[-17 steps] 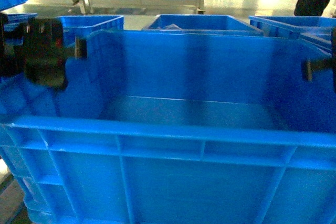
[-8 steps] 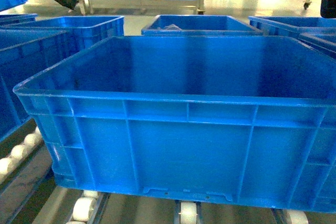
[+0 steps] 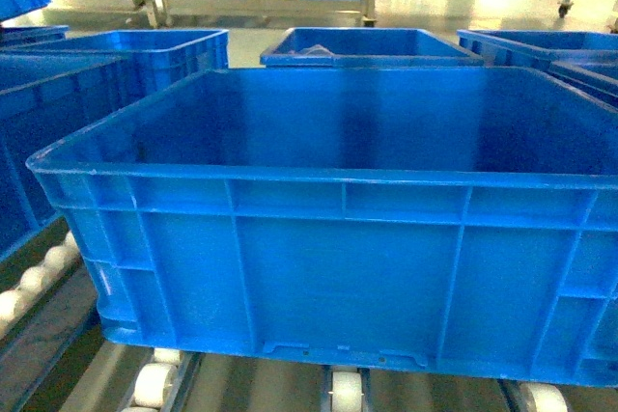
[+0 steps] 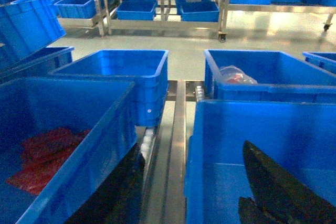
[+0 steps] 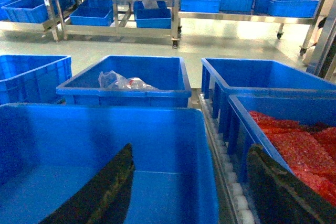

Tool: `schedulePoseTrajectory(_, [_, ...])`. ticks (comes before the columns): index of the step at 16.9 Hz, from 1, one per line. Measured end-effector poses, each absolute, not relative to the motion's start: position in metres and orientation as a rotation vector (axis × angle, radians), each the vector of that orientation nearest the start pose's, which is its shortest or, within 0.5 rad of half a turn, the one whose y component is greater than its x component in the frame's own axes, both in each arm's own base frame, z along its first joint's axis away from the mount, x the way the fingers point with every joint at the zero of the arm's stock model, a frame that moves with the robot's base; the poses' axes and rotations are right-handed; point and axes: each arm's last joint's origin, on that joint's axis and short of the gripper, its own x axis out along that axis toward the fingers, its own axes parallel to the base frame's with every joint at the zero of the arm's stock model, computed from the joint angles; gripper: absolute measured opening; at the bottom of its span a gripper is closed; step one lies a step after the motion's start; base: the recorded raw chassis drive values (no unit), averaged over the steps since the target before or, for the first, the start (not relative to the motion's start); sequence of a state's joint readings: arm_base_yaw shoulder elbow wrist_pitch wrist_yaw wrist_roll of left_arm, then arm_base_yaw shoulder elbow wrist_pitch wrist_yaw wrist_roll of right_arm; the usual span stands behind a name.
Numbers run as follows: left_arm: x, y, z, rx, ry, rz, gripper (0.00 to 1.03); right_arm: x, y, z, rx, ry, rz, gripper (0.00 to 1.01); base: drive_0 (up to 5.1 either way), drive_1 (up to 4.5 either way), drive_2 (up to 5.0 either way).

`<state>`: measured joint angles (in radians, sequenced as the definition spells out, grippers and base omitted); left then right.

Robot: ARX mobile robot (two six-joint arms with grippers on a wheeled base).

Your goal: Place box next to blue box on left shelf

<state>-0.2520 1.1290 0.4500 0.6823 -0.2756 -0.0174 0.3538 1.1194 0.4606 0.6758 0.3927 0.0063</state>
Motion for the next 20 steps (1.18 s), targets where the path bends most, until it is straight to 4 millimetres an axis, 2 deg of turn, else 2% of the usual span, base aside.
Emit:
schedulePoseTrajectory(4, [0.208,-0.040,0.219,-0.015,0.009,-0.004,0.31,0.203,0.053,0.221,0.004,0.005,-0.008,0.41,0.0,0.00,0.0])
schedulePoseTrajectory(6, [0.193,-0.029,0.208,-0.016,0.008,0.003,0.09,0.188,0.039,0.208,0.003,0.012,-0.004,0.20,0.0,0.00,0.0])
schedulePoseTrajectory(7, [0.184,-0.023,0.202,-0.016,0.005,0.011,0.02,0.180,0.032,0.204,0.006,0.002,-0.008,0.05,0.0,0.00,0.0])
schedulePoseTrajectory(8, [0.177,-0.020,0.198,-0.016,0.006,0.004,0.02,0.173,0.027,0.199,0.004,0.005,-0.006,0.02,0.0,0.00,0.0])
schedulePoseTrajectory(12, [0.157,-0.011,0.186,-0.016,0.010,0.007,0.02,0.154,0.015,0.186,0.003,0.009,-0.006,0.02,0.0,0.00,0.0])
schedulePoseTrajectory(14, [0.147,0.001,0.180,-0.016,0.010,0.020,0.02,0.144,0.009,0.180,0.004,0.010,0.006,0.02,0.0,0.00,0.0])
schedulePoseTrajectory(16, [0.139,0.000,0.176,-0.015,0.012,-0.002,0.02,0.137,-0.001,0.176,0.004,0.010,-0.019,0.02,0.0,0.00,0.0])
schedulePoseTrajectory(20, [0.128,0.000,0.169,-0.014,-0.002,-0.001,0.02,0.127,0.000,0.169,0.003,0.000,-0.001,0.02,0.0,0.00,0.0])
